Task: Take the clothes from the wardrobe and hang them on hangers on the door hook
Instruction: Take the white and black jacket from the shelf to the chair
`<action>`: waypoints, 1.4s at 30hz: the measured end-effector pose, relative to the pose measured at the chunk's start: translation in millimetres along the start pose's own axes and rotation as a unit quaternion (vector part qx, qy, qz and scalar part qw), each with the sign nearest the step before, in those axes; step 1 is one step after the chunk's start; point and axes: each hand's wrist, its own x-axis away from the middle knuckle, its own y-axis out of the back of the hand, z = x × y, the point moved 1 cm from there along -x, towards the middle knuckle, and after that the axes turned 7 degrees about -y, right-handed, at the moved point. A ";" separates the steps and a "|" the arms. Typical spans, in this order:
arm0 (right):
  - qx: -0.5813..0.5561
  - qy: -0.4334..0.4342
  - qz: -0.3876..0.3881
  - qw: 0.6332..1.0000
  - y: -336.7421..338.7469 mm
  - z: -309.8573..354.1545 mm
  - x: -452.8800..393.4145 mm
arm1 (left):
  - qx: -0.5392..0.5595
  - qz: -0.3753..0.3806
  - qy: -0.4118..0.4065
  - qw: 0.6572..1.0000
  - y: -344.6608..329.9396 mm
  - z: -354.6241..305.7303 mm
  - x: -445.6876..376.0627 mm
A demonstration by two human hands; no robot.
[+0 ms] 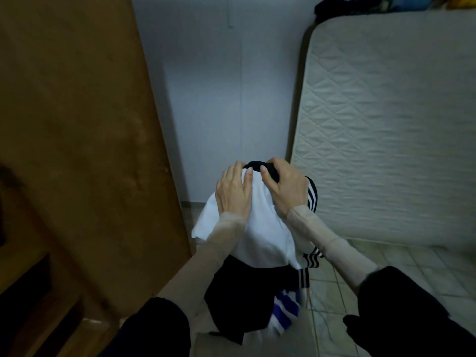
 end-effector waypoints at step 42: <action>0.101 -0.296 0.425 0.849 -284.9 -256.2 330.5 | -0.045 0.367 0.158 0.916 -244.0 277.8 319.1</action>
